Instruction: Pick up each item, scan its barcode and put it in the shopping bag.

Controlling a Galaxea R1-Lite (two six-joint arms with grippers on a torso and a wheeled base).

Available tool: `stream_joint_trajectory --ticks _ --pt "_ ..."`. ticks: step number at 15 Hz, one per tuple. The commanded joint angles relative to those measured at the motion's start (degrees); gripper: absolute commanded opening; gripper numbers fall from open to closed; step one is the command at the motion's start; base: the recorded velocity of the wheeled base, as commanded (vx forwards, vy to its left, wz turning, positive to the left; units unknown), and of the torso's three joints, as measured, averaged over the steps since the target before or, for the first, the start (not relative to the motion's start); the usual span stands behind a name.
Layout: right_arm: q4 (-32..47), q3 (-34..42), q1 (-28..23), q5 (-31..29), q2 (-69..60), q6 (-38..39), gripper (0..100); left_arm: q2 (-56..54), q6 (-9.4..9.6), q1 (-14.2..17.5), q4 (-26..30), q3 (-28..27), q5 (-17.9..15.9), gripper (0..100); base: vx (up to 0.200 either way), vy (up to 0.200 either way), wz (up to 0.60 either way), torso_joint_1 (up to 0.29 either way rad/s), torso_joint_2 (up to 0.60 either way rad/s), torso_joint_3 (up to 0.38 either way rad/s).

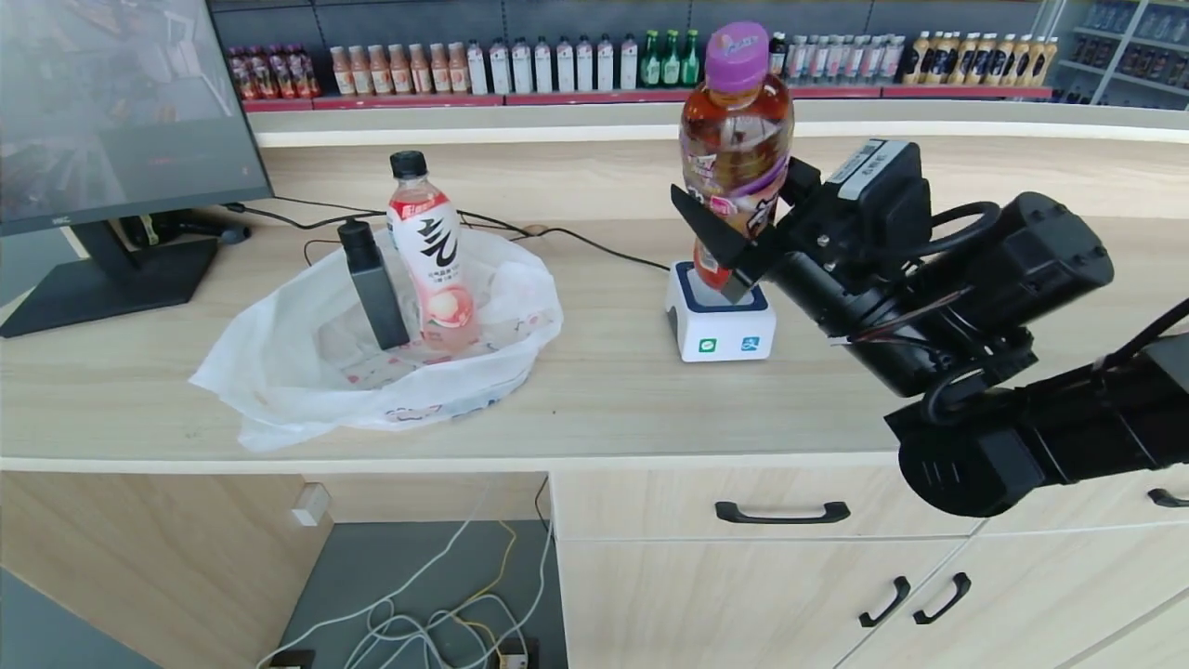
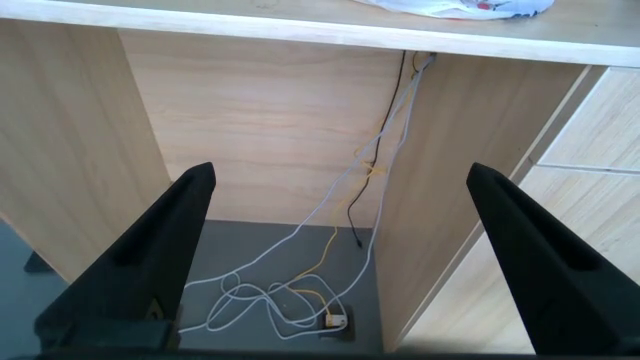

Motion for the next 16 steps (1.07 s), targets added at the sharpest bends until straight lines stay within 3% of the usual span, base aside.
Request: stream_joint_trajectory --ticks 1,2,6,11,16 --pt "0.33 -4.12 -1.44 5.43 3.95 -4.12 0 -0.02 -0.01 0.01 0.0 0.0 0.01 100 0.0 0.0 0.0 0.0 0.0 0.0" --pt "0.42 -6.14 -1.79 8.42 5.27 -6.75 0 -0.02 -0.01 0.01 0.0 0.0 0.01 100 0.0 0.0 0.0 0.0 0.0 0.0" --pt "-0.9 -9.04 -4.87 8.95 7.12 -9.92 0 -0.02 -0.01 0.01 0.0 0.0 0.01 100 0.0 0.0 0.0 0.0 0.0 0.0" --pt "-2.22 -10.27 -5.13 14.13 10.46 -9.92 0 -0.02 -0.01 0.01 0.0 0.0 0.01 100 0.0 0.0 0.0 0.0 0.0 0.0" --pt "-2.22 -12.56 -5.66 14.31 11.42 -9.57 0 -0.02 -0.01 0.01 0.0 0.0 0.01 100 0.0 0.0 0.0 0.0 0.0 0.0"
